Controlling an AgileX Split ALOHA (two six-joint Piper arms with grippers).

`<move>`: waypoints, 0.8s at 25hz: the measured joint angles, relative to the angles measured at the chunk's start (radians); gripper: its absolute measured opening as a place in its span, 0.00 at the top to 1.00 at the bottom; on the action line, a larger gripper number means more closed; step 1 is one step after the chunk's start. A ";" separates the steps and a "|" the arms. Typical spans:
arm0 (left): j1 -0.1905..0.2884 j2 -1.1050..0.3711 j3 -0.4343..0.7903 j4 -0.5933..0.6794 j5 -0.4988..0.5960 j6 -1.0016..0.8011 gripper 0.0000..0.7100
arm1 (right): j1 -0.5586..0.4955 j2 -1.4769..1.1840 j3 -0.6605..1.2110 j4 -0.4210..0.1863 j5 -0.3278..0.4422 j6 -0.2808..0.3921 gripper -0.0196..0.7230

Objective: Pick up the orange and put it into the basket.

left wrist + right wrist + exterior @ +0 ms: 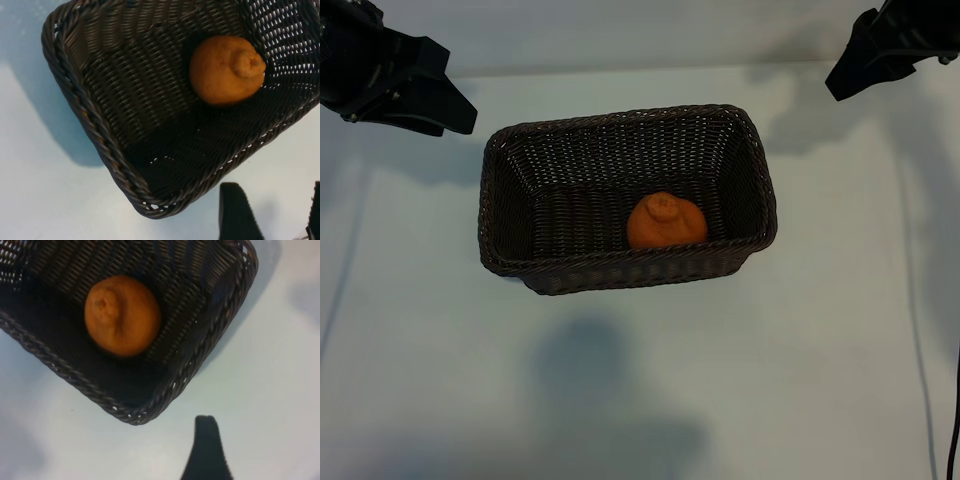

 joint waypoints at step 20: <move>0.000 0.000 0.000 -0.030 0.000 0.003 0.43 | 0.000 0.000 0.000 0.002 0.000 0.081 0.28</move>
